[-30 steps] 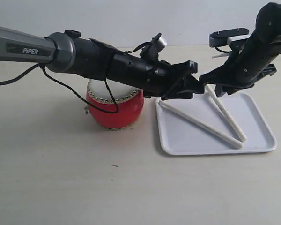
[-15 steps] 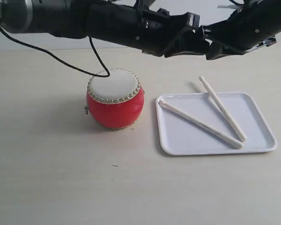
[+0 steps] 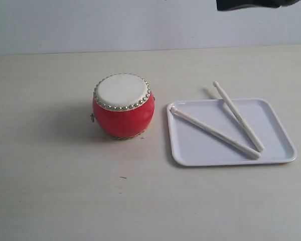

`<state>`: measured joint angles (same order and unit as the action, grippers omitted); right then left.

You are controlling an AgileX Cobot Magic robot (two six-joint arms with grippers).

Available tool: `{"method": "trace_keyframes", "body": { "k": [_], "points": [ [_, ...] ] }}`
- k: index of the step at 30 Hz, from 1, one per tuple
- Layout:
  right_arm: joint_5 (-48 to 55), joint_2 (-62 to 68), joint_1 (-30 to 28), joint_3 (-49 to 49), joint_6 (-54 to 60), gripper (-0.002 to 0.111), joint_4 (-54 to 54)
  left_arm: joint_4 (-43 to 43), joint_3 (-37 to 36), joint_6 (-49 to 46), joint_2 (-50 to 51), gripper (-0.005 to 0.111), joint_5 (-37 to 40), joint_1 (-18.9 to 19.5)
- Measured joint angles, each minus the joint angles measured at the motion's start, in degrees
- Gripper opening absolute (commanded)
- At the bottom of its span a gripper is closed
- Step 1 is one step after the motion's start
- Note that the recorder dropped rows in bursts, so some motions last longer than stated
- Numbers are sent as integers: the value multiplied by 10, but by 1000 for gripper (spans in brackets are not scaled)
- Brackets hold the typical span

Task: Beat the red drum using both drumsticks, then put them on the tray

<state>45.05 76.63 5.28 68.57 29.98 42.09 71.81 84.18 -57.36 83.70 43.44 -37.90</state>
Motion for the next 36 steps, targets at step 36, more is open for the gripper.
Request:
{"method": "trace_keyframes", "body": {
  "k": [36],
  "points": [
    [-163, -648, 0, -301, 5, 0, 27, -193, -584, 97, -676, 0, -379, 0]
  ]
}}
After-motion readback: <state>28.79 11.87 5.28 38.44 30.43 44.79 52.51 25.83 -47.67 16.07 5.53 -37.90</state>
